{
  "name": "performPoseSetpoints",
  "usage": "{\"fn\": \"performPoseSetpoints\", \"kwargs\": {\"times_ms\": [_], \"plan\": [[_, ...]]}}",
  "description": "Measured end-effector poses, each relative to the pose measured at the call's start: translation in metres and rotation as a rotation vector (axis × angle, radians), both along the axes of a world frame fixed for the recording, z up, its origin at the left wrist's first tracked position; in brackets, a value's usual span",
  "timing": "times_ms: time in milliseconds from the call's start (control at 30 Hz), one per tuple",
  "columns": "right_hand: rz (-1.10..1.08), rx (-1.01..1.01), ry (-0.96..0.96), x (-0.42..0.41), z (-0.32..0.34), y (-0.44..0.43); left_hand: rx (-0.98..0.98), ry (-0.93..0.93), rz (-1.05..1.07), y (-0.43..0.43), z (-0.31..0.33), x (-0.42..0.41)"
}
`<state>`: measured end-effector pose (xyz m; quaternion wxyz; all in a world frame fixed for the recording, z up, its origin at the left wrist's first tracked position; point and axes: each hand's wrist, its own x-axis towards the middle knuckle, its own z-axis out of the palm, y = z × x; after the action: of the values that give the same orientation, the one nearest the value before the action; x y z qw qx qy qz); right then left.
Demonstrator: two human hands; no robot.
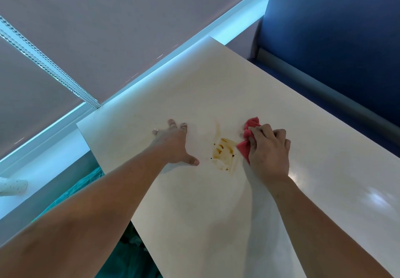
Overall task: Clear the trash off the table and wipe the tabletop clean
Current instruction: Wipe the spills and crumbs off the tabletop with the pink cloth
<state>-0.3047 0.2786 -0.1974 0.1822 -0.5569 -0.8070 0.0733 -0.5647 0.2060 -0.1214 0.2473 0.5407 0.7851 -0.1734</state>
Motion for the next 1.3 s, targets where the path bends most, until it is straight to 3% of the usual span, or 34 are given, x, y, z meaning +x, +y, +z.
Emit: {"fn": "performPoseSetpoints", "kwargs": {"times_ms": [233, 333, 467, 600, 800, 900, 1100, 1300], "plan": [[0.354, -0.026, 0.098, 0.013, 0.005, 0.010, 0.004, 0.000, 0.008, -0.001, 0.000, 0.000], [0.377, -0.008, 0.092, 0.031, 0.002, 0.008, -0.001, 0.007, 0.007, 0.000, -0.002, -0.001], [0.299, -0.072, 0.032, -0.013, 0.014, 0.039, -0.002, 0.002, 0.009, 0.002, -0.003, -0.001], [0.448, -0.093, 0.027, -0.061, 0.016, 0.050, 0.001, -0.019, 0.024, 0.002, -0.004, -0.003], [0.598, -0.023, 0.047, 0.008, 0.002, 0.013, 0.002, -0.003, 0.005, 0.000, -0.005, -0.004], [0.579, -0.025, 0.026, 0.024, 0.004, 0.011, 0.007, 0.001, 0.005, 0.000, -0.005, -0.003], [0.448, -0.027, -0.013, -0.044, 0.014, 0.034, 0.004, -0.011, 0.010, 0.001, 0.000, -0.001], [0.479, 0.016, -0.015, 0.027, -0.015, -0.006, 0.016, -0.003, -0.001, 0.000, 0.000, -0.002]]}}
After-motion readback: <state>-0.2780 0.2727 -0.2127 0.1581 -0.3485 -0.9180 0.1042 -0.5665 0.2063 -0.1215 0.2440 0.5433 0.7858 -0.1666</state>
